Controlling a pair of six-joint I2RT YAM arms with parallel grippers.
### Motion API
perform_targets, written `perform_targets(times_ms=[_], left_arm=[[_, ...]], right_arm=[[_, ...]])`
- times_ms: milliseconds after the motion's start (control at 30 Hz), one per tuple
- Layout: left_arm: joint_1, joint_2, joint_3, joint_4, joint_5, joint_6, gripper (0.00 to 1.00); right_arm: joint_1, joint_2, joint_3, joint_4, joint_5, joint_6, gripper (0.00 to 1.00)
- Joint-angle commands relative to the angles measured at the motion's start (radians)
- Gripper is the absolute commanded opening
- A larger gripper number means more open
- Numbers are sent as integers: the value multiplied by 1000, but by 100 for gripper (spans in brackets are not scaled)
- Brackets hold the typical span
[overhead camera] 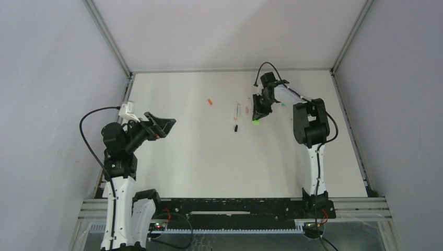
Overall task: Insert the pens into the pen caps
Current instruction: Move the pen cap to the center of the board.
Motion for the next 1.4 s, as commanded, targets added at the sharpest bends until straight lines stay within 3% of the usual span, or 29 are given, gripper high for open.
perform_targets(times_ms=[0,333,800,1367], left_arm=[[11,-13,-17,21,18,-5,100],[11,-17,-17,21,18,-5,100],[12,-21,-15,22,19,-4,100],[21,-27,-15,23,23,-6,100]], right_arm=[[16,-65,-55,0,-18,-22,27],[23,-131,-8,3,-68,-100,30],[102,100,396,-100,0,-105,38],[124,209,456,-113,66,-91,31]])
